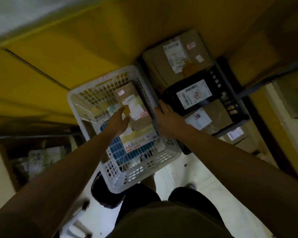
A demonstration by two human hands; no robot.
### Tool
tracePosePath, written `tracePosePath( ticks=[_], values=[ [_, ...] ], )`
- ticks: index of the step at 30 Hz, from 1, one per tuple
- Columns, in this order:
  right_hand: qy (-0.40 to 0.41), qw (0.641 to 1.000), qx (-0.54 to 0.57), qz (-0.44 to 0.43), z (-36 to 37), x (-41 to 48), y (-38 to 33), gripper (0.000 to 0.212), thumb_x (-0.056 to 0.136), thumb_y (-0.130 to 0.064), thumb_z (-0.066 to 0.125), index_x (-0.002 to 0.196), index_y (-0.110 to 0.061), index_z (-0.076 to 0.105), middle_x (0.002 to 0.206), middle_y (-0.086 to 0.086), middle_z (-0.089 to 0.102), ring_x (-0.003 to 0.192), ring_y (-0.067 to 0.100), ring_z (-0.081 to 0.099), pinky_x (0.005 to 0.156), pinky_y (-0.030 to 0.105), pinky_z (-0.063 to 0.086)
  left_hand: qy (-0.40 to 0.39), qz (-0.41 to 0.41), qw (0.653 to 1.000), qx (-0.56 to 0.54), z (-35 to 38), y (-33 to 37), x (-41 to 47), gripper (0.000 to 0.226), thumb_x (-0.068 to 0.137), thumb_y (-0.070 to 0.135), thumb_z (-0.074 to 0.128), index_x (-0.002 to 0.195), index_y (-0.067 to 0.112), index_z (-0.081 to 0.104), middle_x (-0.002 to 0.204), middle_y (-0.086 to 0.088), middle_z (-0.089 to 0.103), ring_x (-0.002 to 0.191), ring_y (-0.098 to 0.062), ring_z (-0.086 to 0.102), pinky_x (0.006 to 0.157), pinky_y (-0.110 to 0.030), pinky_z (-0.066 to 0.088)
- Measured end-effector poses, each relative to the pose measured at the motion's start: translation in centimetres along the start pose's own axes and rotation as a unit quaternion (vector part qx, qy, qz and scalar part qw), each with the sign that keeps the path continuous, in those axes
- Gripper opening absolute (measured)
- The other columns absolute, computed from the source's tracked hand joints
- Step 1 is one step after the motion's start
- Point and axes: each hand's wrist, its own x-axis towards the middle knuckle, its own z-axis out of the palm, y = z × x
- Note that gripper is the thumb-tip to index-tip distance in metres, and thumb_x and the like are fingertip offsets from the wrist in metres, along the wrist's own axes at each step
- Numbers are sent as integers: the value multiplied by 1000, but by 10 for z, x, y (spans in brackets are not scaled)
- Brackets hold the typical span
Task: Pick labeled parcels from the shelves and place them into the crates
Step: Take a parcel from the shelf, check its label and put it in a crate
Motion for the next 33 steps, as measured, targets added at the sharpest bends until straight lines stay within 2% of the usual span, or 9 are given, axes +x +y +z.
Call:
tracePosePath(
  ticks=[7,10,13,18,21,25,28,31,33],
  values=[
    [115,993,2,-9,-51,-95,13,72,92,-13,64,155,-1,31,163,28,18,150,46,22,111,57,38,31,226,930,288,-17,73,-70,62,105,27,44,160,10,22,167,-18,16,151,-38,23,114,-54,35],
    [147,988,1,38,-63,-157,38,77,89,-18,66,156,-4,29,164,22,20,150,39,22,114,52,36,31,272,896,351,13,126,-105,65,102,26,47,160,11,21,166,-16,17,151,-36,21,116,-55,31],
    [204,976,44,66,-54,-230,75,72,89,-28,58,154,-3,36,156,24,35,144,40,32,117,55,33,17,338,861,381,49,175,-139,69,101,27,51,161,16,18,168,-11,13,154,-33,14,119,-58,26],
    [230,948,28,218,-28,-380,132,68,95,-21,55,156,-5,28,162,18,25,150,37,24,119,47,30,15,458,769,446,109,261,-211,64,105,30,47,161,16,18,168,-9,10,156,-31,8,118,-63,22],
    [259,916,37,305,9,-487,151,73,94,-21,58,157,-6,26,164,17,24,153,35,19,120,45,28,2,502,727,469,177,304,-269,61,104,28,47,158,17,23,166,-8,14,153,-31,14,117,-59,27],
    [254,863,66,432,84,-633,163,70,93,-19,54,157,-8,27,163,14,27,153,33,18,119,46,30,-50,579,632,513,310,327,-363,73,96,28,58,158,18,22,167,-7,12,154,-30,12,119,-58,25],
    [269,803,111,521,147,-744,148,62,99,-31,51,154,-10,31,158,13,34,149,32,25,115,45,34,-116,632,548,535,414,328,-453,73,97,27,56,159,20,19,167,-5,14,155,-26,11,122,-55,20],
    [296,720,142,612,205,-845,121,59,104,-45,43,151,-11,36,152,13,41,142,32,35,107,43,37,-169,713,445,516,511,334,-529,71,94,29,56,158,22,24,161,-5,26,151,-28,22,120,-52,26],
    [311,680,165,643,227,-884,108,64,103,-53,36,150,-9,39,152,16,42,141,36,36,109,45,36,-186,745,408,494,551,343,-561,70,90,25,55,155,17,30,158,-10,32,148,-31,28,118,-49,30]
  ],
)
